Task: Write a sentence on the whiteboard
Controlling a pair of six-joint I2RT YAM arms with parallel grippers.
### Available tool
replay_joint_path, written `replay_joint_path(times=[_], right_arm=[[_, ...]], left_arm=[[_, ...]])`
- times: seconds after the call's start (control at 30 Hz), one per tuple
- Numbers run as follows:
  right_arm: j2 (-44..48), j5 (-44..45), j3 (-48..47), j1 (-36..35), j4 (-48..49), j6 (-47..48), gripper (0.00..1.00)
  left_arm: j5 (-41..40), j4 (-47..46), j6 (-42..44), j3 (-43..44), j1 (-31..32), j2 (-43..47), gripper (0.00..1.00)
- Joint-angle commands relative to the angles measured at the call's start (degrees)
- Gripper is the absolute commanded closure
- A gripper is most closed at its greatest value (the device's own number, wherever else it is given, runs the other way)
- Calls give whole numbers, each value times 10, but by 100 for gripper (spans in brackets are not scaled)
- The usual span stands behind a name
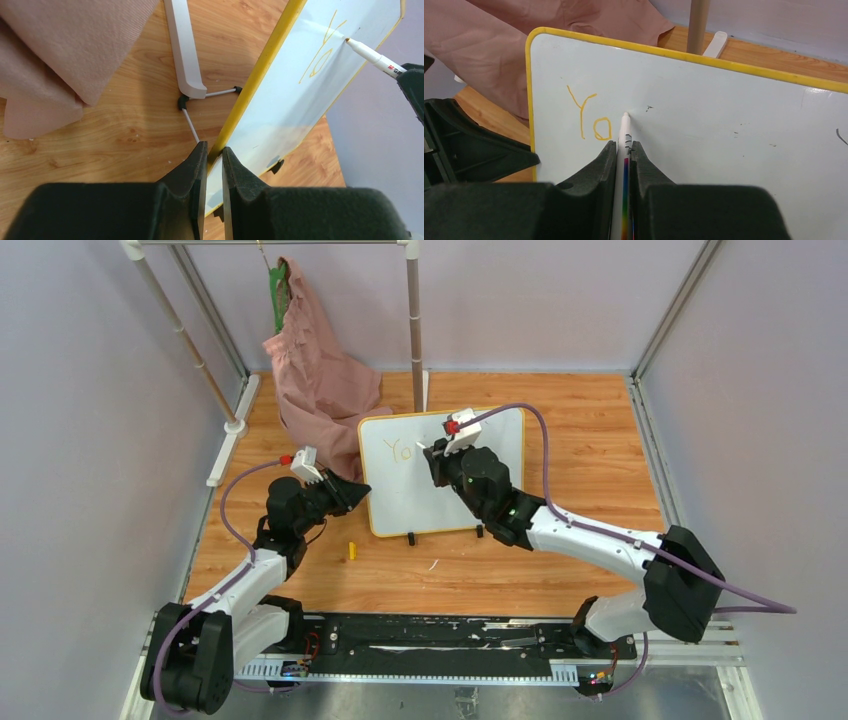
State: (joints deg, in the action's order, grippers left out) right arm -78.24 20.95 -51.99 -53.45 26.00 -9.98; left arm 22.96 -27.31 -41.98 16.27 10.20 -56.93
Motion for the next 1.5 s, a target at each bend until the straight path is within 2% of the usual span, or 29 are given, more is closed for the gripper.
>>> replay_joint_path(times=[0.0, 0.77, 1.47], right_arm=[[-8, 0, -16, 10, 10, 2, 100], [36, 5, 67, 10, -14, -36, 100], [52, 31, 49, 30, -31, -16, 100]], left_arm=[[6, -12, -2, -2, -1, 7, 100], [7, -12, -2, -2, -2, 7, 100], [8, -12, -3, -2, -1, 8, 100]])
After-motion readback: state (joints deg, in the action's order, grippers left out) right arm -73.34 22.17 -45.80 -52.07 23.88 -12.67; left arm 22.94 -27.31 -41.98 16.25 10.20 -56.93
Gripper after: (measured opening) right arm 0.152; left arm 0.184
